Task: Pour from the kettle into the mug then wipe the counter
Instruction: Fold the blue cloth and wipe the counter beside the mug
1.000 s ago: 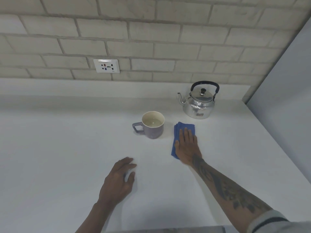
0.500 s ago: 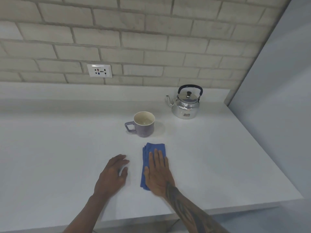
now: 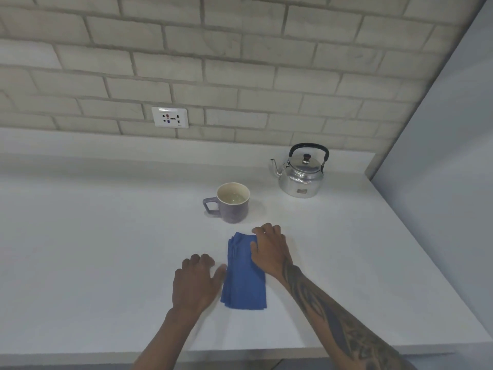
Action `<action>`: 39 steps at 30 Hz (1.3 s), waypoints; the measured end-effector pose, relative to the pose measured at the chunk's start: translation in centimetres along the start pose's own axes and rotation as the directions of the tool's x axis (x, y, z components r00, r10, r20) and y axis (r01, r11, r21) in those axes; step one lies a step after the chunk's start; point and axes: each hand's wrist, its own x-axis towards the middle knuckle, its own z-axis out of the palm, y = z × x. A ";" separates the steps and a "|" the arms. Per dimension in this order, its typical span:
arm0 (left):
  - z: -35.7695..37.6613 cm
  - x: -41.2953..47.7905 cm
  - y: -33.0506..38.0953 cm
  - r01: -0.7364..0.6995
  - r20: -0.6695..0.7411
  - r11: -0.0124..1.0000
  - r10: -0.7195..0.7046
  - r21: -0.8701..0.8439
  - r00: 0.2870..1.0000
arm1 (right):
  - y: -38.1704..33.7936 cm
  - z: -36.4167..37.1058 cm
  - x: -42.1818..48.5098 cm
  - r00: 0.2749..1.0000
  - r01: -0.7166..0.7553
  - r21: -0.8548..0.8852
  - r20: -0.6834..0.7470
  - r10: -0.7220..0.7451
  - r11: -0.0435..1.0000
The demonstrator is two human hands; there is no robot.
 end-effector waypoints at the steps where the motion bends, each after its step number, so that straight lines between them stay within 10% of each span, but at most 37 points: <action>1: -0.1 -0.5 1.1 0.050 0.038 0.998 -0.051 0.027 0.998 | 0.3 -0.2 0.4 1.000 -0.004 -0.004 0.011 0.004 1.000; 14: 0.8 -1.3 5.2 0.376 0.283 0.927 -0.359 -0.005 0.890 | 1.2 -0.4 3.3 0.974 -0.011 0.130 0.224 -0.018 0.991; 24: -1.6 -0.1 1.9 0.388 0.168 0.771 -0.353 -0.505 0.921 | -2.7 -5.2 5.4 0.995 0.008 0.518 0.082 -0.059 0.855; 39: -9.2 -0.8 -9.8 0.470 0.050 0.578 -0.594 -0.667 0.803 | -19.3 -3.2 10.3 0.961 0.118 0.607 0.129 -0.244 0.786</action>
